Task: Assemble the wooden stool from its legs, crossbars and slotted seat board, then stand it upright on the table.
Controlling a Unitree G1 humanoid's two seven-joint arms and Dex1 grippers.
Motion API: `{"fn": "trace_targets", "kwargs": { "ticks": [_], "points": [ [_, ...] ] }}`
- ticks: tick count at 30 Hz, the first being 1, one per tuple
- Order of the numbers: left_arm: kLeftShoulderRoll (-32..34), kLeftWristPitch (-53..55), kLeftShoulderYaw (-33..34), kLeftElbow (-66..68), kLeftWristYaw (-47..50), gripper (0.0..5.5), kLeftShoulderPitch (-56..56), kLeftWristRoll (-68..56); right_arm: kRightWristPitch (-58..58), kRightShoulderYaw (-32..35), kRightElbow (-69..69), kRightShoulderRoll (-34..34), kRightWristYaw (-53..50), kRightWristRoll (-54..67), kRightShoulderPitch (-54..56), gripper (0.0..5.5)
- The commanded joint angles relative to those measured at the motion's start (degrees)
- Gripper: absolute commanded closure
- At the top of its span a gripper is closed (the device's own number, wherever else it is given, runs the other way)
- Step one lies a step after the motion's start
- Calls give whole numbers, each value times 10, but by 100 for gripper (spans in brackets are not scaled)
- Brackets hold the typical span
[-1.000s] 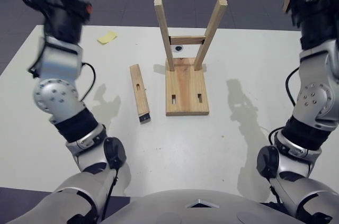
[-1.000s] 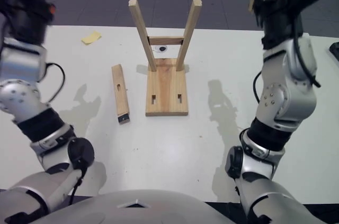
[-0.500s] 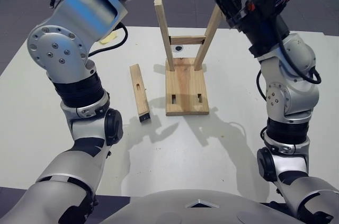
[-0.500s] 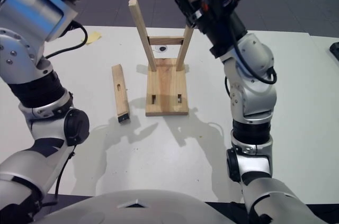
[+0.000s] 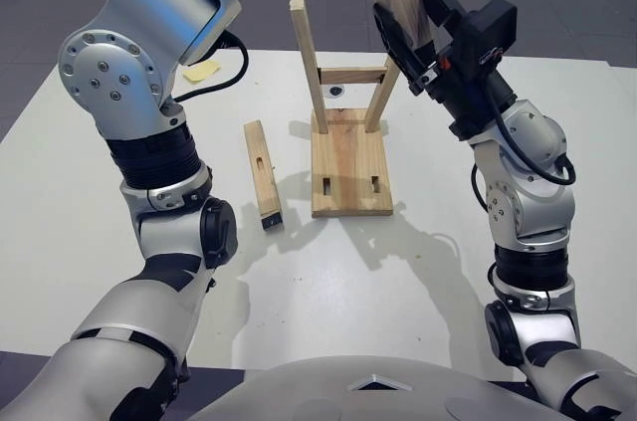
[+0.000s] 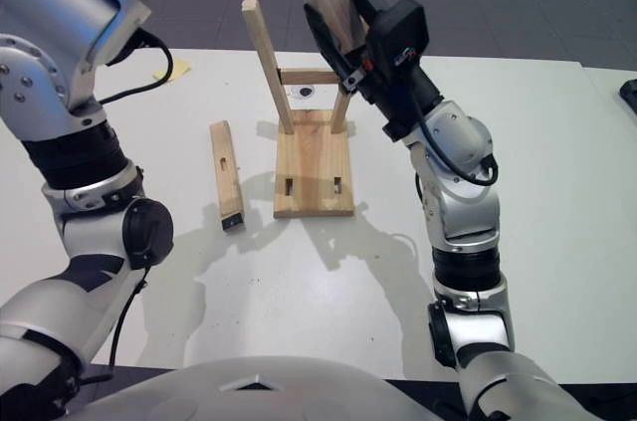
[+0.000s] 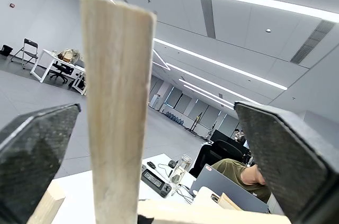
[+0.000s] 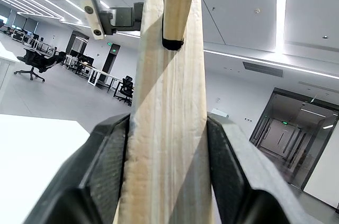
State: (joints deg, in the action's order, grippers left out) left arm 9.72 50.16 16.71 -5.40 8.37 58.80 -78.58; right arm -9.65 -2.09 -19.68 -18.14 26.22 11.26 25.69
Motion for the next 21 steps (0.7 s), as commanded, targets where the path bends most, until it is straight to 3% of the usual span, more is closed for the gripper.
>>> {"fn": "trace_targets", "kwargs": {
  "ticks": [1,21],
  "points": [
    [-1,-1,0,-23,26,67,-8,-21,9,-3,-6,-11,7,-7,-5,342],
    [50,-28,-23,-154,138,378,-76,-127,-6,-8,-22,-21,5,-15,-19,343]
  ]
}}
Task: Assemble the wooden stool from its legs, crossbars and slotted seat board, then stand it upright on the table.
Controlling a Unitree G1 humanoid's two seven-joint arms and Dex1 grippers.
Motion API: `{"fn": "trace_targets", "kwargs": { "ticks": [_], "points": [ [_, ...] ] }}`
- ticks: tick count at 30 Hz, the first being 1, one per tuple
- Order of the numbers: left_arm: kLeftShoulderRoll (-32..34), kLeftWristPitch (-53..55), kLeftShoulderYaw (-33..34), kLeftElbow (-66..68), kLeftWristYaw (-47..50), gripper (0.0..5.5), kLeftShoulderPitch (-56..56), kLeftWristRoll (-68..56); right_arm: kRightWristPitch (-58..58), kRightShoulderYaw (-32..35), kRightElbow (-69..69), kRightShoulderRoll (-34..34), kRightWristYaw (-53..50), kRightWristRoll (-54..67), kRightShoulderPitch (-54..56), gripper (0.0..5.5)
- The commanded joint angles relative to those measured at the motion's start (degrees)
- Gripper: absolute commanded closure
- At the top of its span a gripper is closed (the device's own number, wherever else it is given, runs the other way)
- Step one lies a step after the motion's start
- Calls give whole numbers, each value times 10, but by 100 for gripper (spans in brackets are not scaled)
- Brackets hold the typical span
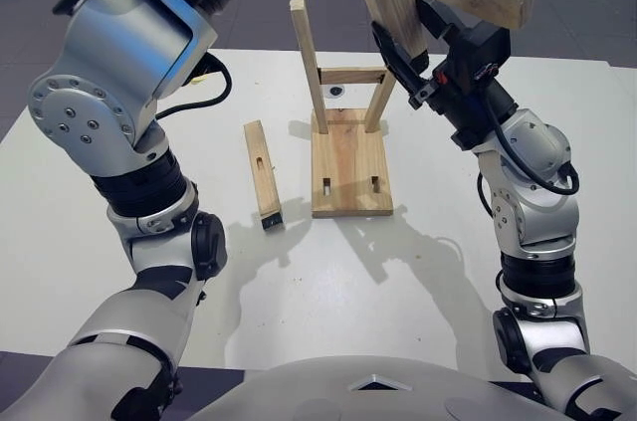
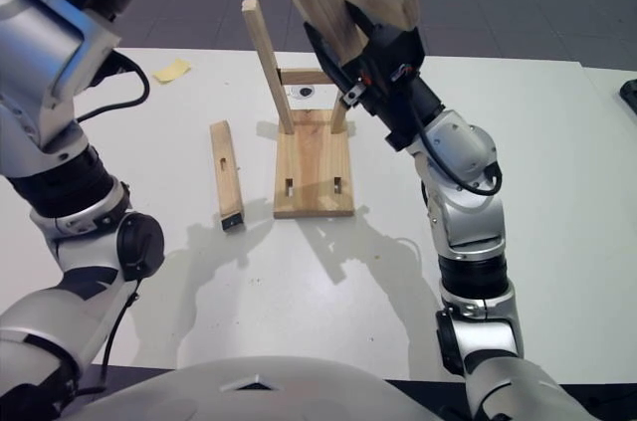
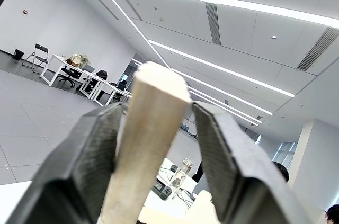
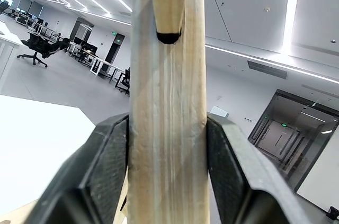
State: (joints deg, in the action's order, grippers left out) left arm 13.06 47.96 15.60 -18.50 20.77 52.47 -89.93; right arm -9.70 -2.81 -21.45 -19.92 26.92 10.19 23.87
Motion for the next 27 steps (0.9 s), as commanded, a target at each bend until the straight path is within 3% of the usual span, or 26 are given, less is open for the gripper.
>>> {"fn": "trace_targets", "kwargs": {
  "ticks": [1,15,27],
  "points": [
    [20,-9,-14,-30,17,392,-17,-17,-5,-1,-3,-3,-2,-5,-1,343],
    [76,-40,-42,-99,28,409,-79,-11,3,-16,16,-5,-3,-31,-4,343],
    [77,-94,-56,-146,57,442,-135,16,-17,-38,32,-33,26,-56,-27,151]
  ]
}}
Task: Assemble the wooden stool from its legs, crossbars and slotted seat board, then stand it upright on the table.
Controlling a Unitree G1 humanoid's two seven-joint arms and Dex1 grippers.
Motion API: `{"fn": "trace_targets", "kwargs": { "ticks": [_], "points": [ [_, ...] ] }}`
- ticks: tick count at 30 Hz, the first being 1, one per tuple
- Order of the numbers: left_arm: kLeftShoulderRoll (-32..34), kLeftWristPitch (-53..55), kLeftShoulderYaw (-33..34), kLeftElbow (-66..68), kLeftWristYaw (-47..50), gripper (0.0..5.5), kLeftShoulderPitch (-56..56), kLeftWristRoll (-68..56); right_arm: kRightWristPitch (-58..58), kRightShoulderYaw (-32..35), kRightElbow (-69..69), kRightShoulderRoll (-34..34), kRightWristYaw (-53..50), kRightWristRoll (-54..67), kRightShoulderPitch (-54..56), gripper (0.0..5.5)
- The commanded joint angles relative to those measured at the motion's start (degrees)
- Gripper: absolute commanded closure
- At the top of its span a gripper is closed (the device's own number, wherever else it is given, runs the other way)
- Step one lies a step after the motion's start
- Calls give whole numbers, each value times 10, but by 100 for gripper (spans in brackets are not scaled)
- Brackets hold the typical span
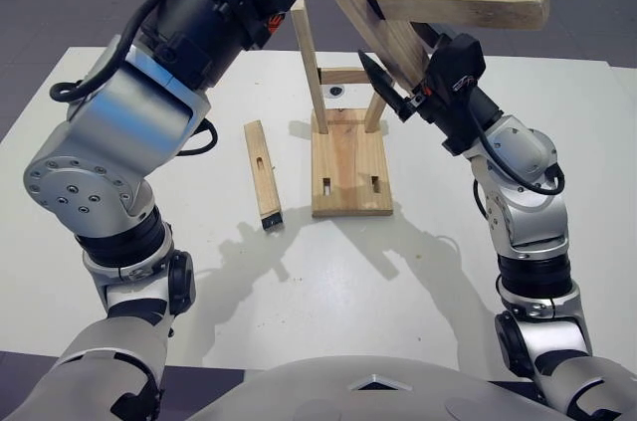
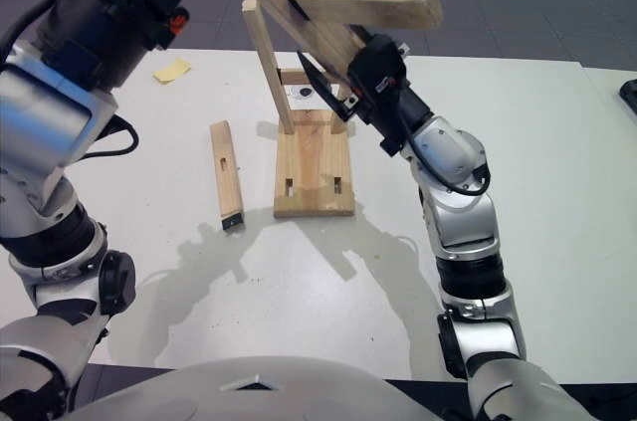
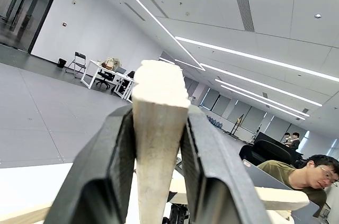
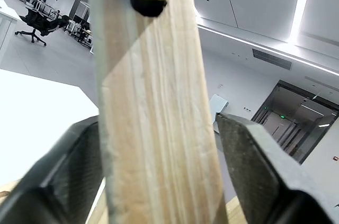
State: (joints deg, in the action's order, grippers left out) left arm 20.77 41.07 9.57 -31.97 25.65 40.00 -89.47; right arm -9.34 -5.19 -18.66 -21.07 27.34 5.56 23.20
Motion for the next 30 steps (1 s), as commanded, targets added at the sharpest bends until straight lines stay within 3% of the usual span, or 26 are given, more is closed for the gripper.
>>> {"fn": "trace_targets", "kwargs": {
  "ticks": [1,9,12,15,20,22,25,30],
  "points": [
    [0,-31,7,-13,8,443,-11,17,-24,-16,-5,-33,34,-7,-36,137],
    [21,-60,21,-34,6,447,-10,51,-90,61,-78,-129,151,110,-176,21],
    [30,-66,27,-40,1,447,-15,74,-92,78,-34,-161,160,95,-191,10],
    [22,-106,-4,136,-169,447,-28,197,-81,46,47,-178,127,14,-184,10],
    [38,-78,-35,193,-230,447,-48,282,-58,45,90,-190,128,-15,-210,10],
    [22,-64,-32,210,-229,447,-64,293,-64,45,92,-191,141,-8,-220,10],
    [49,-3,19,84,-159,447,-134,212,-51,30,111,-192,150,-21,-233,10],
    [45,33,32,35,-95,447,-156,162,-30,-7,142,-166,149,-38,-226,10]
  ]
}}
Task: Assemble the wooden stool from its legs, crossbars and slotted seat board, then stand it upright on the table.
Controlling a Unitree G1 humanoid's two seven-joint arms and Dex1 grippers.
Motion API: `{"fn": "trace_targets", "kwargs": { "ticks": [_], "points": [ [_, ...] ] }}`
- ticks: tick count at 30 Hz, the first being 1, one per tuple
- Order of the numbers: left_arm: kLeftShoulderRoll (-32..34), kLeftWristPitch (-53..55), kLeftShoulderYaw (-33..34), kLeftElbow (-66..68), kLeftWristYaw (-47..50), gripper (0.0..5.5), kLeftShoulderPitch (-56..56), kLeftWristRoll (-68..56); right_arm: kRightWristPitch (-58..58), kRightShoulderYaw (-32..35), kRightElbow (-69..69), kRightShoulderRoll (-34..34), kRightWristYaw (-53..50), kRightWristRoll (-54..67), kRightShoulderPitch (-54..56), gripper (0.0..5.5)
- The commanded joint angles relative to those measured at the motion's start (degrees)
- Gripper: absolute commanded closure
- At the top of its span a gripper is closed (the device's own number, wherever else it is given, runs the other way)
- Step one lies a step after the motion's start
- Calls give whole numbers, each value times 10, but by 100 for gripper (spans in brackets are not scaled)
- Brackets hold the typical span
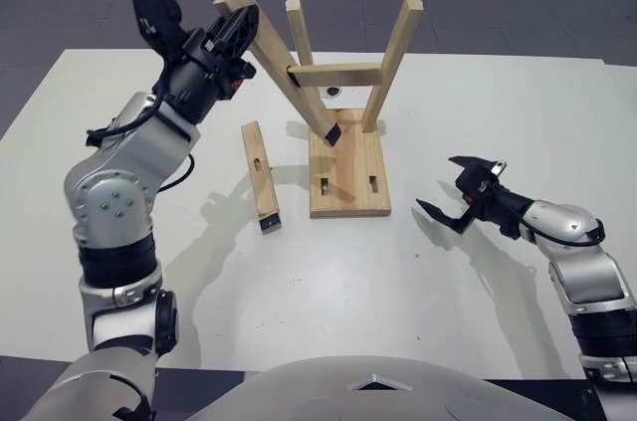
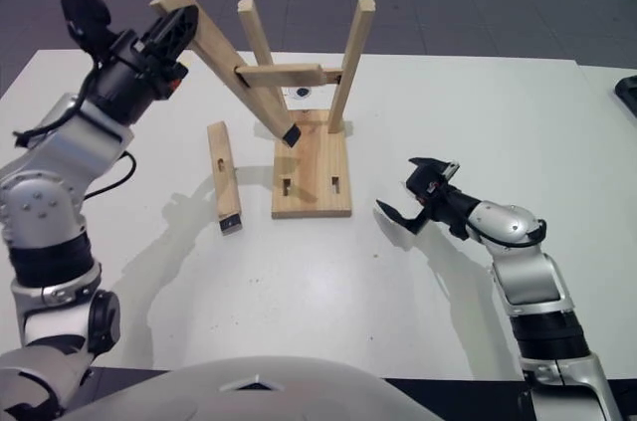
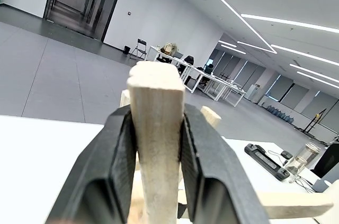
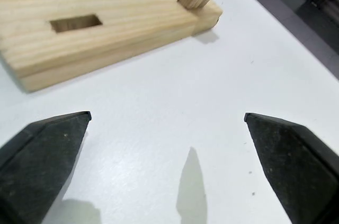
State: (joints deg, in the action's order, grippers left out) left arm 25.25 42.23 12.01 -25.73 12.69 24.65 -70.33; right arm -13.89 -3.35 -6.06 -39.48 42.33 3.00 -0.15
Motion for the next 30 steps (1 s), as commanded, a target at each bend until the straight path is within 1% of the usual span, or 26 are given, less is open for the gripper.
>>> {"fn": "trace_targets", "kwargs": {
  "ticks": [1,7,16,21,27,30],
  "points": [
    [-1,23,7,-29,40,447,-1,-32,19,-33,22,27,-6,-16,11,10],
    [-13,20,1,-31,51,447,2,-37,36,-65,61,73,-35,-36,45,10],
    [-13,23,-32,-46,34,447,-38,40,33,-62,46,97,-53,-30,49,10],
    [-21,19,-40,-54,25,447,-51,78,25,-35,45,99,-81,-27,49,10],
    [-37,25,-33,-72,41,447,-56,76,2,16,27,125,-146,-15,35,10],
    [-40,33,-34,-78,47,447,-56,72,-8,21,21,139,-162,-11,32,10]
  ]
}}
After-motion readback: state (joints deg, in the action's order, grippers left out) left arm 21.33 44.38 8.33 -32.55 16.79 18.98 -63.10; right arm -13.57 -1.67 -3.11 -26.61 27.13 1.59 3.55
